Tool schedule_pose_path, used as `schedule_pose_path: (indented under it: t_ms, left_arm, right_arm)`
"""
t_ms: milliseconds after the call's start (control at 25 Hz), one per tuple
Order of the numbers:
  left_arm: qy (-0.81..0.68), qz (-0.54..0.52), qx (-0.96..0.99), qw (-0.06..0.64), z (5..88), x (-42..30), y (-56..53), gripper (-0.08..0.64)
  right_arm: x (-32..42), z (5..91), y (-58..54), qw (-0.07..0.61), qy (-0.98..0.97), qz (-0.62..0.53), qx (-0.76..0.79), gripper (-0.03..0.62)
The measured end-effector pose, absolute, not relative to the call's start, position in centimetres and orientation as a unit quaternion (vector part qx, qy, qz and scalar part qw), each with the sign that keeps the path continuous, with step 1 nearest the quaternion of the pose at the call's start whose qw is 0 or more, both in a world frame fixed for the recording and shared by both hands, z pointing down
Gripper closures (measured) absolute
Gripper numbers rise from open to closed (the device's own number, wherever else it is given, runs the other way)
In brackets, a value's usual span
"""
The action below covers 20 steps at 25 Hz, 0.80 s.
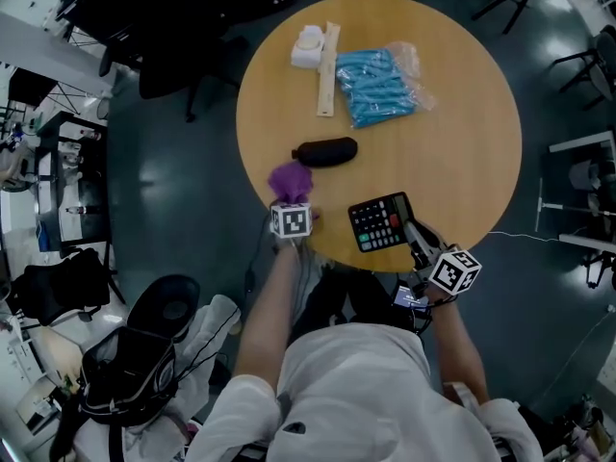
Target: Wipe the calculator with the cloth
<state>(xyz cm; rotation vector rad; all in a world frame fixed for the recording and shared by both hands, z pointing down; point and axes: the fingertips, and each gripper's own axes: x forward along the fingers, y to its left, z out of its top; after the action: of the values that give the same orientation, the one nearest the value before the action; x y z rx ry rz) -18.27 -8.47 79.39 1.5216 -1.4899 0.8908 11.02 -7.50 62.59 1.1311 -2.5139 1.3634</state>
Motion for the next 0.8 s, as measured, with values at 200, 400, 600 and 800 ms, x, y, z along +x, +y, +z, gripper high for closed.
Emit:
schedule_pose_path:
  t_ms: [200, 400, 600, 800]
  left_arm:
    - [-0.595, 0.349, 0.615, 0.383, 78.4, -18.5, -8.5, 0.488]
    - [-0.587, 0.284, 0.695, 0.303, 67.9, -15.8, -7.6, 0.491]
    - [-0.505, 0.219, 0.803, 0.227, 54.4, -6.1, -5.5, 0.491]
    - [-0.437, 0.216, 0.856, 0.175, 50.3, 1.7, -5.5, 0.491]
  right_arm:
    - [11.0, 61.8, -7.7, 0.021, -0.813, 0.443, 0.378, 0.541]
    - [11.2, 60.5, -7.9, 0.013, -0.812, 0.427, 0.396, 0.541]
    - [10.6, 58.4, -7.3, 0.02, -0.816, 0.406, 0.411, 0.541]
    - [9.0, 56.6, -6.8, 0.014, -0.823, 0.396, 0.408, 0.541]
